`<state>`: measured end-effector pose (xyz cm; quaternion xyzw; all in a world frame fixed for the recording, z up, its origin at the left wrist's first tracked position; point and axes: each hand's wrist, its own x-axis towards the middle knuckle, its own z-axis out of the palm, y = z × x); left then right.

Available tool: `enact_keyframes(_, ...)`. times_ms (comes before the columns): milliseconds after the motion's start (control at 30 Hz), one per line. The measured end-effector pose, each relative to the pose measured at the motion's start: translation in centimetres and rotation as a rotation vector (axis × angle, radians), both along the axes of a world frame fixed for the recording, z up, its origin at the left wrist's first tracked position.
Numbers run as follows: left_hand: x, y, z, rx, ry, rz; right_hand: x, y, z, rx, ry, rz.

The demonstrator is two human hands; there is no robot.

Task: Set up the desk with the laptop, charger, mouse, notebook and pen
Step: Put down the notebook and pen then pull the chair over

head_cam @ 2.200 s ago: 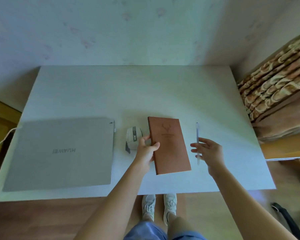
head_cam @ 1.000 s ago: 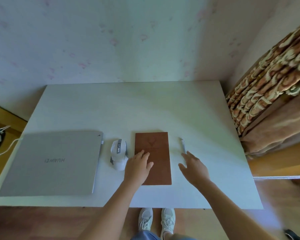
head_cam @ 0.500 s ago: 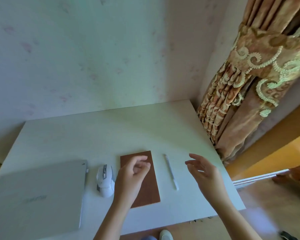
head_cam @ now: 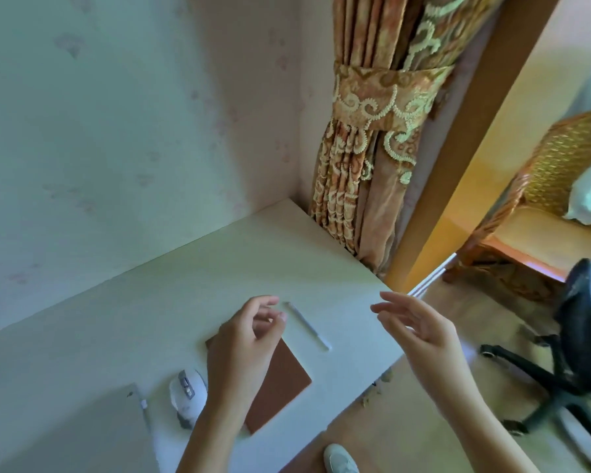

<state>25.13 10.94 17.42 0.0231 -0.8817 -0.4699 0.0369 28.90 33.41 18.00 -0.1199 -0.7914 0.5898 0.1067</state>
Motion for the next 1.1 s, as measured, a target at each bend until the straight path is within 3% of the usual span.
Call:
enact_keyframes(233,2.2,2.4,0.1,-0.104,0.040,-0.265,8.4,0.4,0.2,0.117,-0.004,-0.238)
enact_keyframes(467,3.5,7.8,-0.3,-0.448,0.359,-0.555,14.3,3.6,0.2,0.676,-0.112,-0.437)
enact_keyframes(633,4.7,12.9,-0.6,-0.528,0.510,-0.675,17.2,6.0,0.3,0.970,-0.200,-0.511)
enact_keyframes(1100,18.4,34.2,-1.3,-0.540,0.701,-0.950,33.2,21.6,-0.1,0.972,-0.360,-0.734)
